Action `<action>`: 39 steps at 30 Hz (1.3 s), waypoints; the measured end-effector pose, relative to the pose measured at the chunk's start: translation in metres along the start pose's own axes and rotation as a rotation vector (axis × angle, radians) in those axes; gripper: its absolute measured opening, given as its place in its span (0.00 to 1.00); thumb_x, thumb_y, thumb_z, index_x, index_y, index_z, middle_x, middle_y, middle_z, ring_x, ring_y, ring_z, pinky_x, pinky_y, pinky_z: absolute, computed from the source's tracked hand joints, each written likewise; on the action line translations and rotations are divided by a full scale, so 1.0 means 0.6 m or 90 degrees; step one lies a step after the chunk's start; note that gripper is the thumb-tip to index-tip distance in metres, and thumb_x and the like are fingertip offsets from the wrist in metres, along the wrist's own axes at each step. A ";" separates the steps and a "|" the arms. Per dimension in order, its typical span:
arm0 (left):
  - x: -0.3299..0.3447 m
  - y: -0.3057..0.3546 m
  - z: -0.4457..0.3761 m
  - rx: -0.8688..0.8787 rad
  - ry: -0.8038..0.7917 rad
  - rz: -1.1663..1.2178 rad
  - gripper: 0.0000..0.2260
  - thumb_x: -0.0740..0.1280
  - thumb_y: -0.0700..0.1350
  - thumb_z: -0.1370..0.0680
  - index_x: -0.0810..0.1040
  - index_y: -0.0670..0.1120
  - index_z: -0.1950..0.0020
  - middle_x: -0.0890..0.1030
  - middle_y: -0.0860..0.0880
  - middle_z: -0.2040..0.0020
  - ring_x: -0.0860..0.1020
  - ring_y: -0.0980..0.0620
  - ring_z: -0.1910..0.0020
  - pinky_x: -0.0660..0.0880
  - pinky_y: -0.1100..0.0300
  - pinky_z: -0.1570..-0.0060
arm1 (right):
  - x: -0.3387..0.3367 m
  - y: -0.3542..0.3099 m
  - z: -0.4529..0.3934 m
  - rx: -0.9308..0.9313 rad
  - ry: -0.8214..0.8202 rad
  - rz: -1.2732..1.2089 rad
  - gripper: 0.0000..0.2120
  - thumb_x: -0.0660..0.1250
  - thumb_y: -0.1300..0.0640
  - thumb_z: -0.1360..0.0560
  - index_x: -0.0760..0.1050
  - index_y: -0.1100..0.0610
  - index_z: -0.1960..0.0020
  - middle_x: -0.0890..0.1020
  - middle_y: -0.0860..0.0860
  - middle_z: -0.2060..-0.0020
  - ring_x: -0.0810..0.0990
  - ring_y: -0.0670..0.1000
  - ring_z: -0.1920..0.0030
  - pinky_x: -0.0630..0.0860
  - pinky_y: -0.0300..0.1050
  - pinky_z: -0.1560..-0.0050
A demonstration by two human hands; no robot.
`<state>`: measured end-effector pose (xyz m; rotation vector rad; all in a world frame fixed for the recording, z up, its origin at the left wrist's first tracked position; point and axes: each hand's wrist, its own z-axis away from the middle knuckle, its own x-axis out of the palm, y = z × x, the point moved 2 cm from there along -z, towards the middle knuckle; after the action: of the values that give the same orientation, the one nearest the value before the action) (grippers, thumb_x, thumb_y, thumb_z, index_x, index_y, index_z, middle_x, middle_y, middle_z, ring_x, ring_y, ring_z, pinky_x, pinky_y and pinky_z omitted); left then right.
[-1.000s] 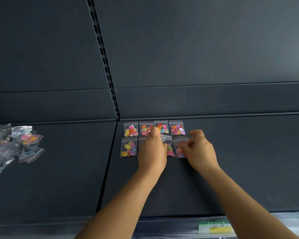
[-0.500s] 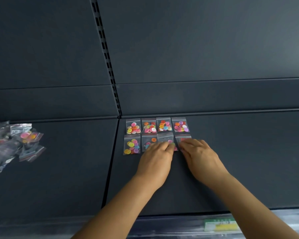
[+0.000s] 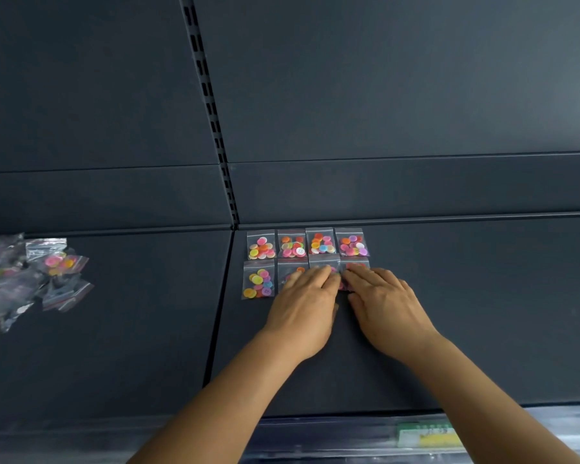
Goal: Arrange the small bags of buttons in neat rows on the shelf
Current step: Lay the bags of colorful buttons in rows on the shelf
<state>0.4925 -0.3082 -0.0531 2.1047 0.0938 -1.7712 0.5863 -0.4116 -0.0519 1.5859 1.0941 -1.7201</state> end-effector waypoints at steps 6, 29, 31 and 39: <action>-0.006 0.006 -0.002 -0.009 -0.024 0.002 0.22 0.59 0.45 0.19 0.59 0.46 0.25 0.61 0.48 0.25 0.58 0.49 0.26 0.48 0.55 0.27 | -0.002 -0.002 0.001 -0.005 -0.008 -0.008 0.23 0.50 0.49 0.19 0.55 0.49 0.25 0.60 0.44 0.26 0.57 0.48 0.27 0.55 0.45 0.29; -0.160 -0.231 0.297 -0.261 0.185 -0.028 0.23 0.59 0.52 0.20 0.59 0.52 0.25 0.65 0.54 0.29 0.62 0.55 0.30 0.58 0.63 0.32 | -0.013 -0.346 -0.012 -0.236 0.042 -0.076 0.28 0.55 0.42 0.22 0.56 0.51 0.26 0.62 0.46 0.28 0.58 0.47 0.28 0.53 0.44 0.28; -0.176 -0.273 0.336 -0.271 0.185 -0.023 0.23 0.59 0.52 0.20 0.59 0.52 0.25 0.66 0.54 0.29 0.62 0.54 0.30 0.60 0.61 0.32 | 0.002 -0.404 -0.012 -0.240 0.046 -0.079 0.27 0.55 0.41 0.22 0.57 0.50 0.26 0.63 0.45 0.28 0.59 0.47 0.28 0.53 0.43 0.29; -0.228 -0.453 0.475 -0.303 0.168 -0.028 0.24 0.60 0.51 0.20 0.59 0.51 0.26 0.68 0.52 0.31 0.66 0.52 0.33 0.64 0.59 0.36 | 0.067 -0.631 -0.019 -0.246 0.041 -0.129 0.24 0.57 0.43 0.22 0.63 0.50 0.28 0.67 0.45 0.30 0.63 0.47 0.30 0.56 0.43 0.30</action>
<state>0.1186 -0.1255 -0.0253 1.9703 0.5763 -1.3154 0.2708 -0.2015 -0.0167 1.3309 1.5568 -1.4718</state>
